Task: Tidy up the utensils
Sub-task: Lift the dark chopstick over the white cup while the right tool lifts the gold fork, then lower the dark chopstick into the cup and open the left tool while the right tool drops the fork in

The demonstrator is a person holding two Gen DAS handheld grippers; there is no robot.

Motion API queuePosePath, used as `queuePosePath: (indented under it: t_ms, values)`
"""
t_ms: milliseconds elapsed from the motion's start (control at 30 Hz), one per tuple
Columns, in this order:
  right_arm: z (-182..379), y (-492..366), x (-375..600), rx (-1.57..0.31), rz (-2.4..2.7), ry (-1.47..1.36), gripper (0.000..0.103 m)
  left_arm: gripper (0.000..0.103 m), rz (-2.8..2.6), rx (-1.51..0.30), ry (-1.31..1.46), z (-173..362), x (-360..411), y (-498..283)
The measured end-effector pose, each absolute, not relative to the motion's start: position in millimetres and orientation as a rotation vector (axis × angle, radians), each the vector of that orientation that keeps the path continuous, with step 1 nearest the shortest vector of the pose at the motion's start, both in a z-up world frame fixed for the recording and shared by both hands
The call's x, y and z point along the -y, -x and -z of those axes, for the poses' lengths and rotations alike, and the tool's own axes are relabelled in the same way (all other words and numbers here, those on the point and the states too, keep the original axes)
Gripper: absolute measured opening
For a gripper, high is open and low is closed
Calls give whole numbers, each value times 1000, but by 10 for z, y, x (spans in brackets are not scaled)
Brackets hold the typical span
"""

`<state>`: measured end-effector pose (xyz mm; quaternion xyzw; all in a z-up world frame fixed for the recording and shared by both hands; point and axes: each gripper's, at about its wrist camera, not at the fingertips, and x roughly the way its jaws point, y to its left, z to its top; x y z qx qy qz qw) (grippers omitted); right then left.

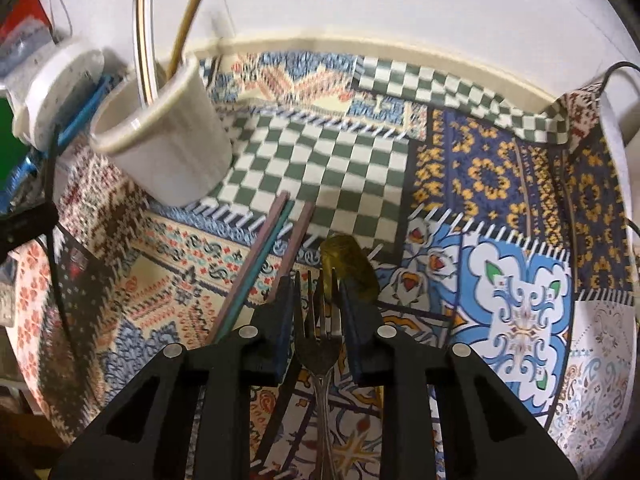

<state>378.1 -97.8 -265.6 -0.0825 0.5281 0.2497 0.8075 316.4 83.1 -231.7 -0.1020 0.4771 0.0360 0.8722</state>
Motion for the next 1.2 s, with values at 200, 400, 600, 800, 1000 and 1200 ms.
queuePosePath:
  t_ms: [200, 400, 600, 800, 1000, 1200]
  values:
    - [2294, -3777, 1073, -1045, -550, 126, 21, 4, -73, -952, 225, 2159, -858, -3150]
    - [2014, -3742, 1192, -986, -554, 92, 21, 4, -70, -900, 233, 1963, -886, -3125]
    - [1800, -3742, 1177, -933, -562, 71, 21, 4, -63, -848, 231, 1729, -891, -3113]
    - [1582, -3783, 1115, -875, -580, 63, 21, 4, -58, -784, 221, 1421, -923, -3114]
    - [1277, -3865, 1001, -796, -611, 62, 21, 4, -57, -724, 231, 1109, -1025, -3157]
    - [907, -3927, 864, -706, -663, 51, 21, 4, -67, -672, 243, 850, -1144, -3222]
